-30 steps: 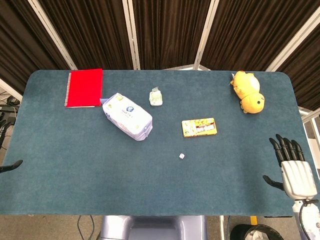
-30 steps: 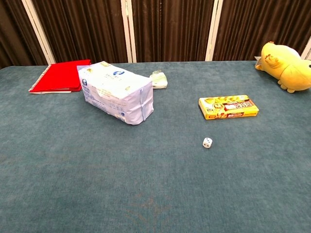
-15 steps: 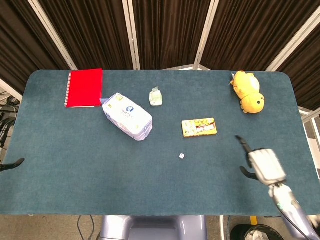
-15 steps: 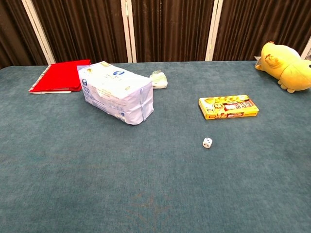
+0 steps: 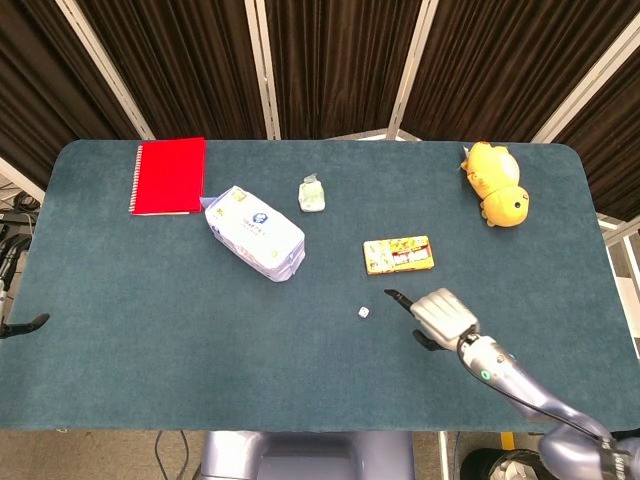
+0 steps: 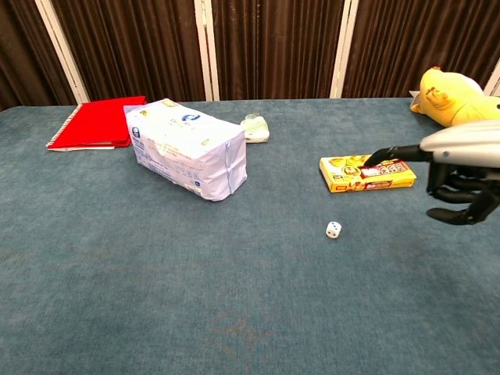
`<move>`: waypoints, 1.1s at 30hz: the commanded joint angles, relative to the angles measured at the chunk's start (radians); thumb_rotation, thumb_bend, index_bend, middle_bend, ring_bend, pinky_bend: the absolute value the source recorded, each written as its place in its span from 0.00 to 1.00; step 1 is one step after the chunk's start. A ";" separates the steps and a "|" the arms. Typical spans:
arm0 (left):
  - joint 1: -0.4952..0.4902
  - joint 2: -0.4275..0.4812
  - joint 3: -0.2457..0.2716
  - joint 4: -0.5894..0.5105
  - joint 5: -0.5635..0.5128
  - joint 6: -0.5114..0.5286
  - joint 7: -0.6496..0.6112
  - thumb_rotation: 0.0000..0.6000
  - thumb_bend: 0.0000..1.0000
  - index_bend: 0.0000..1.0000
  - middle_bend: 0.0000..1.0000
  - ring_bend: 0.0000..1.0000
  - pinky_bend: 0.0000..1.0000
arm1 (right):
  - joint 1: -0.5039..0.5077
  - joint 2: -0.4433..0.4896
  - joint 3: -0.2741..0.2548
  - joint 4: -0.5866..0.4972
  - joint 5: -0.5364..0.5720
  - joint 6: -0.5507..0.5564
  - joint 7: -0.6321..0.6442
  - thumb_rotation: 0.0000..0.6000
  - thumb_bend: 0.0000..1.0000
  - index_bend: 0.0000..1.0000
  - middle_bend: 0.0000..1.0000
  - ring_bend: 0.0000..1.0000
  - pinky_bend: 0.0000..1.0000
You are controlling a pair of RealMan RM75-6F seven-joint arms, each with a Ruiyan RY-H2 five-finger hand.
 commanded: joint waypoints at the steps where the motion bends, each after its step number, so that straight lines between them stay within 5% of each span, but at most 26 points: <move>1: -0.001 -0.001 0.000 0.001 0.000 -0.006 -0.002 1.00 0.00 0.00 0.00 0.00 0.00 | 0.038 -0.060 -0.005 0.028 0.078 -0.030 -0.063 1.00 0.48 0.00 0.87 0.85 1.00; 19: 0.000 0.008 -0.008 0.000 0.014 -0.011 -0.019 1.00 0.00 0.00 0.00 0.00 0.00 | 0.140 -0.205 -0.056 0.034 0.307 0.004 -0.269 1.00 0.48 0.00 0.87 0.85 1.00; 33: -0.002 0.015 -0.008 0.007 0.019 -0.031 -0.044 1.00 0.00 0.00 0.00 0.00 0.00 | 0.166 -0.226 -0.117 0.024 0.377 0.055 -0.333 1.00 0.48 0.00 0.87 0.85 1.00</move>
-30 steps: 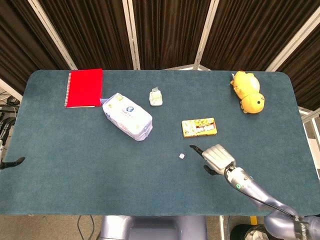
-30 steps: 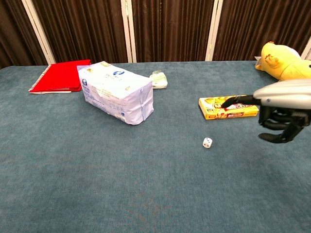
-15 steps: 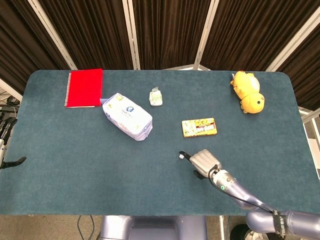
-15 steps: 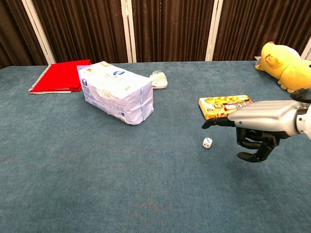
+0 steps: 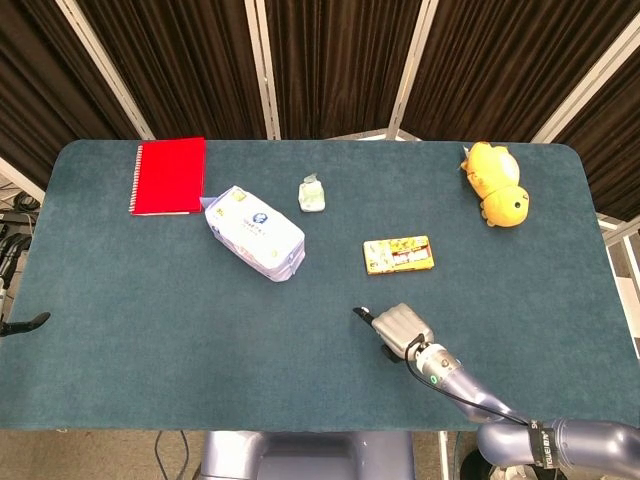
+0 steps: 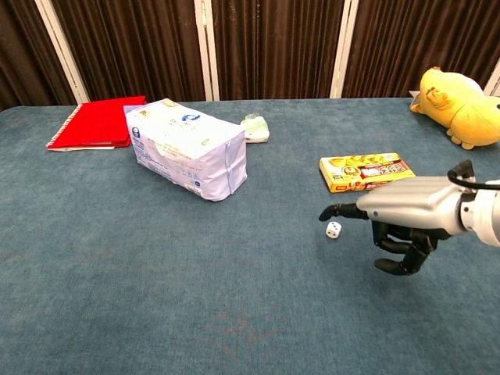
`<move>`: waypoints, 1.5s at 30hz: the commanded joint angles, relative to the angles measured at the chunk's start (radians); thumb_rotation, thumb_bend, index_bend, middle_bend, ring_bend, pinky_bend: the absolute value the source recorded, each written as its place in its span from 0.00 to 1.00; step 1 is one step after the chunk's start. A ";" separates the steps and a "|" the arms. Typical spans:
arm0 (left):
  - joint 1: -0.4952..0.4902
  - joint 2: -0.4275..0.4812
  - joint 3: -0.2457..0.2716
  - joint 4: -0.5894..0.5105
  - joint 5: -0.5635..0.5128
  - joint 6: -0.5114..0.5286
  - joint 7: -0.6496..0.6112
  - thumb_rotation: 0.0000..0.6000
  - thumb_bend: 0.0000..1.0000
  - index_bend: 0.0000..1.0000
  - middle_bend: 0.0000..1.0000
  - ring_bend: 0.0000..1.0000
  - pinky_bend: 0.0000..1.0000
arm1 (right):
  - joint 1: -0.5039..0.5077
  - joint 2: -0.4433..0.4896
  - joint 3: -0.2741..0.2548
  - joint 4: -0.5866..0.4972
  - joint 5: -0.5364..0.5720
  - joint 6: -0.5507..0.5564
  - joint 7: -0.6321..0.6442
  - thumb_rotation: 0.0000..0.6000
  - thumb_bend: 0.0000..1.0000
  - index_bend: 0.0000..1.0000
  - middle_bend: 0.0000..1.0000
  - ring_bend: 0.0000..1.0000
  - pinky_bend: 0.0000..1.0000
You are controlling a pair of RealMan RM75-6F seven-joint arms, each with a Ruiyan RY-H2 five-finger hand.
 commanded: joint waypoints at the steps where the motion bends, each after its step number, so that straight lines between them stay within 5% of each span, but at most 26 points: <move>1: -0.002 0.001 0.001 -0.002 0.003 -0.004 0.001 1.00 0.00 0.00 0.00 0.00 0.00 | 0.001 0.004 -0.012 -0.005 0.003 0.007 -0.003 1.00 0.48 0.00 0.87 0.85 1.00; 28: -0.003 0.002 -0.001 0.005 0.006 -0.018 -0.012 1.00 0.00 0.00 0.00 0.00 0.00 | 0.033 -0.023 -0.059 0.017 0.067 0.026 -0.003 1.00 0.48 0.00 0.87 0.85 1.00; 45: -0.004 -0.003 -0.001 0.005 0.005 -0.024 -0.001 1.00 0.00 0.00 0.00 0.00 0.00 | 0.028 0.028 -0.113 -0.098 -0.014 0.062 -0.012 1.00 0.48 0.00 0.87 0.85 1.00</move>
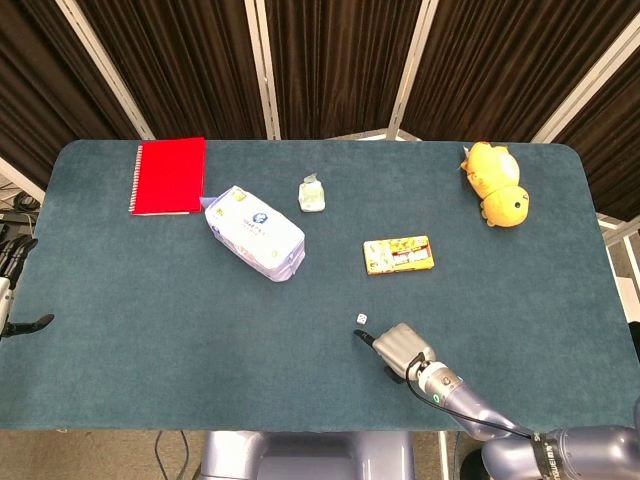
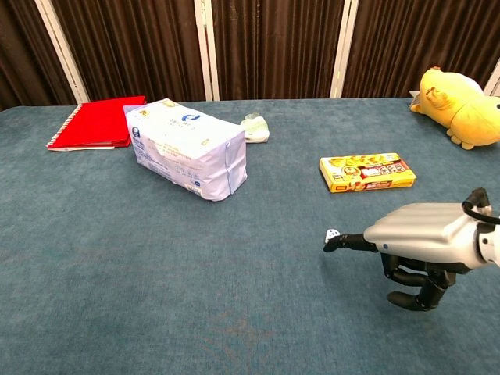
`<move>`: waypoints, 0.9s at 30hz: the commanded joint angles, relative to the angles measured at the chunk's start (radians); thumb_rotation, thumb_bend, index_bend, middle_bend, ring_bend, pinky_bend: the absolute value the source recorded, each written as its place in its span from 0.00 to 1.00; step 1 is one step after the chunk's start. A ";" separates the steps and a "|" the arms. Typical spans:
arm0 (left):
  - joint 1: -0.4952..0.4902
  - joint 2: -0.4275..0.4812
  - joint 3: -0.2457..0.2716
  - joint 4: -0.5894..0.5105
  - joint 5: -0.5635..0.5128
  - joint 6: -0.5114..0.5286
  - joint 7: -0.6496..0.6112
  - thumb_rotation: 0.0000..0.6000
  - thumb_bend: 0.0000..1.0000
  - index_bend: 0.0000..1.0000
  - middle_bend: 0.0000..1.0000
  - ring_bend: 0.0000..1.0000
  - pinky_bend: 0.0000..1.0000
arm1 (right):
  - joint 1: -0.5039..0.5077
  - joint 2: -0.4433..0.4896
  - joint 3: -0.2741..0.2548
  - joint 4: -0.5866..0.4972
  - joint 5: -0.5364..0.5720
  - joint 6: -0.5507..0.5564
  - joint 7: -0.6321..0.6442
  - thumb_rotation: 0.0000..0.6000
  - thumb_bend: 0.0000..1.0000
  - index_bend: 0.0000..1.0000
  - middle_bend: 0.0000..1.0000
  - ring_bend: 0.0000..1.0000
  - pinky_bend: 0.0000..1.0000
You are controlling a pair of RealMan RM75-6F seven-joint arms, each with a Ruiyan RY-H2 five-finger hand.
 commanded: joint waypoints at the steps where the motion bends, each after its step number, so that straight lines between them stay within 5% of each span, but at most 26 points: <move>1: 0.000 0.000 0.000 0.001 0.000 0.000 0.000 1.00 0.00 0.00 0.00 0.00 0.00 | -0.009 0.018 -0.003 -0.028 -0.034 0.021 0.012 1.00 0.48 0.00 0.87 0.85 1.00; 7: 0.003 0.000 0.000 0.001 0.003 0.006 -0.001 1.00 0.00 0.00 0.00 0.00 0.00 | -0.071 0.122 -0.008 -0.121 -0.187 0.146 0.056 1.00 0.48 0.00 0.87 0.85 1.00; 14: 0.029 -0.002 0.014 -0.007 0.028 0.047 0.005 1.00 0.00 0.00 0.00 0.00 0.00 | -0.273 0.222 -0.059 -0.072 -0.535 0.519 0.218 1.00 0.42 0.00 0.82 0.81 0.91; 17: 0.048 -0.003 0.026 -0.010 0.042 0.071 0.002 1.00 0.00 0.00 0.00 0.00 0.00 | -0.368 0.221 -0.078 0.023 -0.623 0.676 0.340 1.00 0.21 0.00 0.63 0.61 0.66; 19: 0.059 -0.004 0.034 -0.012 0.055 0.085 0.002 1.00 0.00 0.00 0.00 0.00 0.00 | -0.425 0.211 -0.081 0.090 -0.638 0.753 0.412 1.00 0.03 0.00 0.37 0.31 0.35; 20: 0.062 -0.004 0.037 -0.013 0.059 0.090 0.002 1.00 0.00 0.00 0.00 0.00 0.00 | -0.443 0.206 -0.080 0.112 -0.639 0.774 0.436 1.00 0.00 0.00 0.23 0.16 0.20; 22: 0.072 -0.007 0.045 -0.016 0.072 0.104 0.006 1.00 0.00 0.00 0.00 0.00 0.00 | -0.481 0.197 -0.074 0.151 -0.626 0.809 0.477 1.00 0.00 0.00 0.06 0.02 0.04; 27: 0.090 -0.015 0.059 -0.014 0.093 0.126 0.015 1.00 0.00 0.00 0.00 0.00 0.00 | -0.539 0.201 -0.054 0.195 -0.583 0.845 0.477 1.00 0.00 0.00 0.00 0.00 0.00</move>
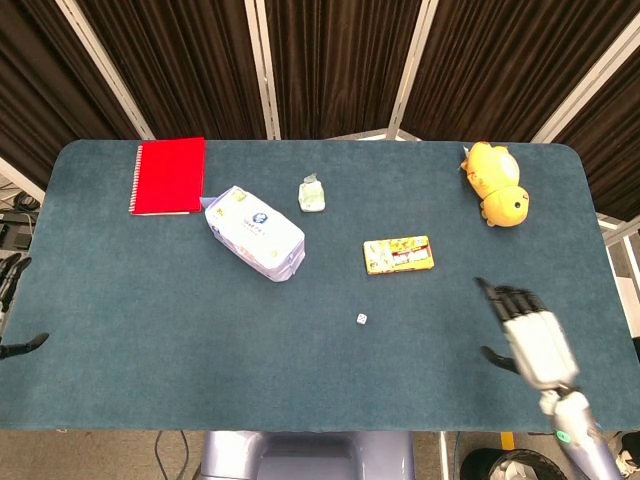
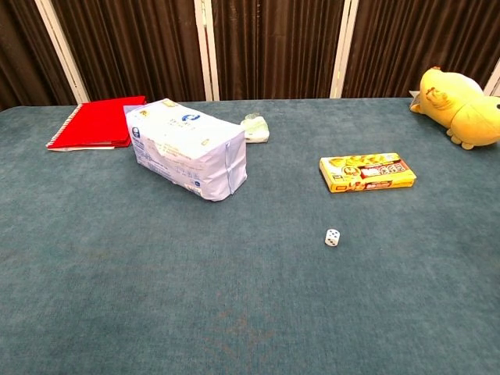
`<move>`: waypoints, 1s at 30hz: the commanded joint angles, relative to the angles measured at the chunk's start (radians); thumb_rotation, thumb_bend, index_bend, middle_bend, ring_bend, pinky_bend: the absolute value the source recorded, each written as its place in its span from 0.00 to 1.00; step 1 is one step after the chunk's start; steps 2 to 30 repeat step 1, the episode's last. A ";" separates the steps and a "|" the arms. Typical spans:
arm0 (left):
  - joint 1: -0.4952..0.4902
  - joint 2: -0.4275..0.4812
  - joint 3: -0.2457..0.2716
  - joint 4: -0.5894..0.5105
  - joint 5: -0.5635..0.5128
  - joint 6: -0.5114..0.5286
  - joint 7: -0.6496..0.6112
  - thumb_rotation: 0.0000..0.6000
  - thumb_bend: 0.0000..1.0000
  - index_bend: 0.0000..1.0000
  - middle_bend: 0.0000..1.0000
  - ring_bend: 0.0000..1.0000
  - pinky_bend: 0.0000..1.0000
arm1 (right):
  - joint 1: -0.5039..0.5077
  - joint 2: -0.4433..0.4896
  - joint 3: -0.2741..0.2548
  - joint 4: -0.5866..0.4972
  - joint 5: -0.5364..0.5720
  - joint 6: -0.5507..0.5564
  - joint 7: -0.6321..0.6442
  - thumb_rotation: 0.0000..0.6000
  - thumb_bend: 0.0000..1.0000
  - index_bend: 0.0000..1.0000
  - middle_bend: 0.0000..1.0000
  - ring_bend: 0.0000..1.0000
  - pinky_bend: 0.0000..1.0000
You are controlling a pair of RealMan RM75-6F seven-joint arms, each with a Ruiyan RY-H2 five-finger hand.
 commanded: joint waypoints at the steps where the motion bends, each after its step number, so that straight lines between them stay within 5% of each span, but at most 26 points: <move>1: 0.007 -0.005 0.007 0.002 0.008 0.008 0.006 1.00 0.00 0.00 0.00 0.00 0.00 | -0.042 0.005 0.012 0.038 0.018 0.026 0.004 1.00 0.00 0.00 0.00 0.00 0.00; 30: 0.007 -0.005 0.007 0.002 0.008 0.008 0.006 1.00 0.00 0.00 0.00 0.00 0.00 | -0.042 0.005 0.012 0.038 0.018 0.026 0.004 1.00 0.00 0.00 0.00 0.00 0.00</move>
